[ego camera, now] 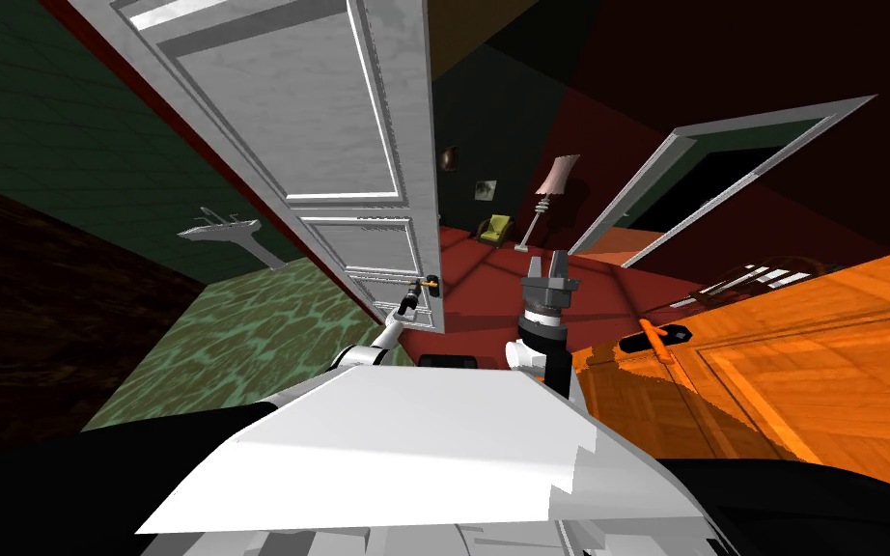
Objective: Push the door open
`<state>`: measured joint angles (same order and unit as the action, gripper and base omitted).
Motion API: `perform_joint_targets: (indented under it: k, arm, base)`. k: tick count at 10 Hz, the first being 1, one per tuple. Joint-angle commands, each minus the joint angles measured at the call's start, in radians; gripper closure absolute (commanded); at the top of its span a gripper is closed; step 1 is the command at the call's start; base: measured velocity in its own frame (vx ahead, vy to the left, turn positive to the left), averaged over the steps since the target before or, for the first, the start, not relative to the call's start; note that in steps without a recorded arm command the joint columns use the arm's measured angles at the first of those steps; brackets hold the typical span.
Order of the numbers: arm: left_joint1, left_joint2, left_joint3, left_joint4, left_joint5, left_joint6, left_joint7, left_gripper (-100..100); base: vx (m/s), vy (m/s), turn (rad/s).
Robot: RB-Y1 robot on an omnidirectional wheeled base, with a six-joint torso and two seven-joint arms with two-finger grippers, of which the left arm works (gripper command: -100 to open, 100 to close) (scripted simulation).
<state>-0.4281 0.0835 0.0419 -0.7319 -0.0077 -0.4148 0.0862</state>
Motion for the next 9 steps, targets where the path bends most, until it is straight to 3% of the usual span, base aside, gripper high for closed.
perform_joint_targets:
  k: [1, 9]
  arm:
    - [-0.008, 0.007, 0.017, 0.005, 0.004, -0.011, -0.007, 100]
    - [-0.001, 0.034, 0.095, 0.009, 0.027, -0.012, -0.033, 100]
  base:
    - [0.166, -0.085, 0.044]
    - [0.165, -0.104, 0.053]
